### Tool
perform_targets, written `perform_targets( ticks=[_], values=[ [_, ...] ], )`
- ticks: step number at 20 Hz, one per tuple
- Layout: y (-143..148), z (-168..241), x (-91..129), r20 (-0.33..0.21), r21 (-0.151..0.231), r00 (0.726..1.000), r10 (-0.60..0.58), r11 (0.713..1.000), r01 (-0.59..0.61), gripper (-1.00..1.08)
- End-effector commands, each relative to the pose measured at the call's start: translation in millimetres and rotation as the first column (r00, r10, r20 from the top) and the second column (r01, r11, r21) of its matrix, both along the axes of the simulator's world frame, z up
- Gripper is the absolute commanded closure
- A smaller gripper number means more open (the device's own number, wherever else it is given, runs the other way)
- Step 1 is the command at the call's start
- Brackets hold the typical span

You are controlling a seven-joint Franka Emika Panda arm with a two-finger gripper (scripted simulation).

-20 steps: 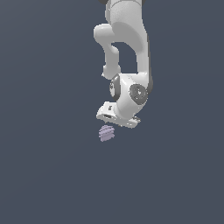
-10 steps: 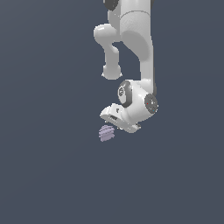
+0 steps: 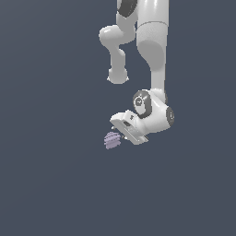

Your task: Pick up the object and move it to a goal position.

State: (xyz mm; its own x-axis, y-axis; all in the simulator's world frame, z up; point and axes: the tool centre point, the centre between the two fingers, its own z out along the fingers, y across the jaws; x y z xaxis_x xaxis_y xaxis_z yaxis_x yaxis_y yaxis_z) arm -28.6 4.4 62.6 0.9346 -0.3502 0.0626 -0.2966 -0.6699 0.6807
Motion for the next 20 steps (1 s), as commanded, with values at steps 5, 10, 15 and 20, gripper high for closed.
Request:
perform_targets(
  ticks=[5,10,15,20],
  values=[
    [0.9,2.2,7.1,0.091,-0.165,0.996,-0.014,0.986,0.029,-0.6],
    [3.9,7.6,14.6,0.179,-0.284,0.984,0.0,0.957,0.052,-0.6],
    [9.1,15.5,23.0,0.272,-0.386,0.962,0.034,0.92,0.076,-0.6],
    [14.8,23.1,29.9,0.343,-0.452,0.937,0.072,0.887,0.097,-0.6]
  ],
)
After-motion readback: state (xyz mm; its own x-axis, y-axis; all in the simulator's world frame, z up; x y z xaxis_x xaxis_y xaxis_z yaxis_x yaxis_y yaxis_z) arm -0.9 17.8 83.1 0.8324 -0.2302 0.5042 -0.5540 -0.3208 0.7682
